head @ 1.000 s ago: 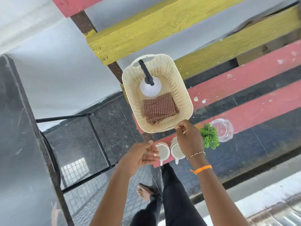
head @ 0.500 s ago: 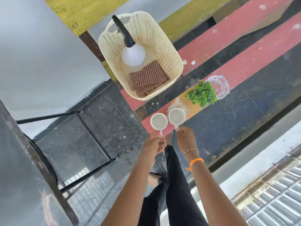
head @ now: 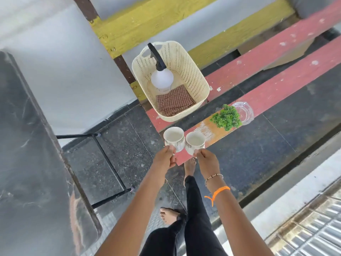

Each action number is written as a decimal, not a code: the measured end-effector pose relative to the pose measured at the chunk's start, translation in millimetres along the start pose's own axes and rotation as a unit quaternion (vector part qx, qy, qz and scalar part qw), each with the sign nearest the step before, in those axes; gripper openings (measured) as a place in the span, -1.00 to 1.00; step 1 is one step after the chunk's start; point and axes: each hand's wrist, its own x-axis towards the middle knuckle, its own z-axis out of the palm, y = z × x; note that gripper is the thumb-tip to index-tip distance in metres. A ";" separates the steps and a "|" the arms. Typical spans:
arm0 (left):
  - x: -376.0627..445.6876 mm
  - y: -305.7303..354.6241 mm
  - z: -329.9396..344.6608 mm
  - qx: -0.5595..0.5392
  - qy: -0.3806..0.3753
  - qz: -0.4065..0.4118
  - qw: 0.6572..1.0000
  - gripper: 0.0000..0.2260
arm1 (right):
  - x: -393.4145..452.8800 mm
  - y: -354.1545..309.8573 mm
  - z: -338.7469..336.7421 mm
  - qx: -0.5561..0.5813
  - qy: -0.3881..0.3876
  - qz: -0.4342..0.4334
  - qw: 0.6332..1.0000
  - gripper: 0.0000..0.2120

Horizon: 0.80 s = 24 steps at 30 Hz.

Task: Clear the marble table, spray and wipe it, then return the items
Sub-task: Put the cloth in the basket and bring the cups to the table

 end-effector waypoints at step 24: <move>-294.8 -101.8 -298.2 -0.267 0.337 0.241 0.870 -0.67 | -301.5 -145.3 202.8 -0.057 -0.314 -0.395 0.861 -0.70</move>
